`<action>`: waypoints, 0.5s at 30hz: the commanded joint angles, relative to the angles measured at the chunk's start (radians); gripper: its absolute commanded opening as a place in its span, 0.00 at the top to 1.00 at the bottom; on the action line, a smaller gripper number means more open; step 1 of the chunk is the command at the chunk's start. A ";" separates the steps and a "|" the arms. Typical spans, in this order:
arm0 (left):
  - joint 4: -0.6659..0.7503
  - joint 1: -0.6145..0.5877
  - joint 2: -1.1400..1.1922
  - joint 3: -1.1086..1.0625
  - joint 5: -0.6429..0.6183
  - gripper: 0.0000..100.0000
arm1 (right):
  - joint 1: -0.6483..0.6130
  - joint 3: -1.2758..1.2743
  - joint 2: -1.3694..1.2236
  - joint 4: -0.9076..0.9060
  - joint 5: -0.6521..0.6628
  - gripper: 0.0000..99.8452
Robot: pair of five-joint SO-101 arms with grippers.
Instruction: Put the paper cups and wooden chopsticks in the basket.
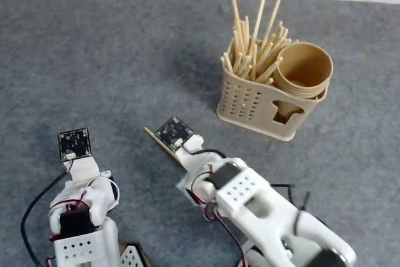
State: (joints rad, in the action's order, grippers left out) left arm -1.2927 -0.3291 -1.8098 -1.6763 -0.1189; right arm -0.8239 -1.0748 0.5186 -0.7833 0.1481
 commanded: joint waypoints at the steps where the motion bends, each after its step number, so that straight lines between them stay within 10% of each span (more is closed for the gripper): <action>1: -0.008 0.024 -0.012 -0.019 0.000 0.99 | -0.007 0.107 -0.133 0.021 -0.006 0.84; 15: -0.008 0.024 -0.012 -0.019 0.000 0.99 | 0.001 0.269 -0.418 -0.041 0.000 0.99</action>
State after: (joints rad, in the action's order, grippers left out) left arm -1.2927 -0.3291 -1.8098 -1.6763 -0.1189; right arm -0.8117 -0.8477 0.1212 -0.8048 0.1450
